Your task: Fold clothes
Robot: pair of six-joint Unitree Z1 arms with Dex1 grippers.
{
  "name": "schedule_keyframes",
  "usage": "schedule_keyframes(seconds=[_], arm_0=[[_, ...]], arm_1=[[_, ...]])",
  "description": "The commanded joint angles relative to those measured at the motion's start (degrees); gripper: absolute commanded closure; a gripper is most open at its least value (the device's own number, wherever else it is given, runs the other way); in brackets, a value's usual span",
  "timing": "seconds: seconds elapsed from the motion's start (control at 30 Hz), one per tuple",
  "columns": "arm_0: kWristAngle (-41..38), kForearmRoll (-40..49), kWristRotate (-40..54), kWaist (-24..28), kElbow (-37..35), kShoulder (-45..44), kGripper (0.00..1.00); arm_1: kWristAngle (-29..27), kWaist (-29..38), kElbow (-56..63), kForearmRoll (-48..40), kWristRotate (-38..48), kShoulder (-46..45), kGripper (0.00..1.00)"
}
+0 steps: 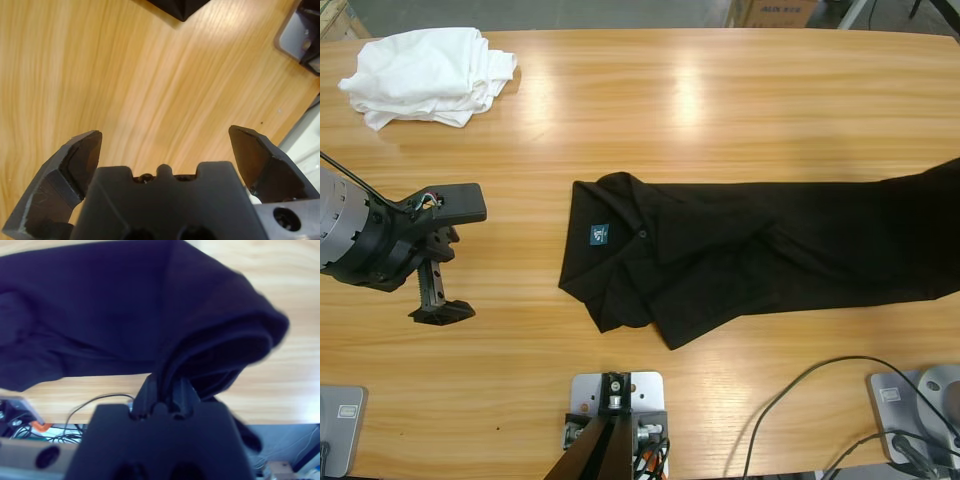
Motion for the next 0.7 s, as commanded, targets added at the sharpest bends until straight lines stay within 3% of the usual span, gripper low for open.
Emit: schedule_keyframes(seconds=[0.03,0.47,0.7], arm_0=[[0.4,0.0,-1.0,-0.3,2.0,1.1,0.002],[0.7,0.0,-1.9,-0.3,2.4,-0.4,0.003],[0.9,0.0,-2.4,-0.3,2.6,-0.2,0.004]], arm_1=[[1.2,23.2,-11.4,4.2,12.6,4.9,1.0],[1.5,45.3,-42.9,15.8,19.0,25.5,1.0],[2.5,53.9,-45.3,16.5,21.1,29.3,1.0]])
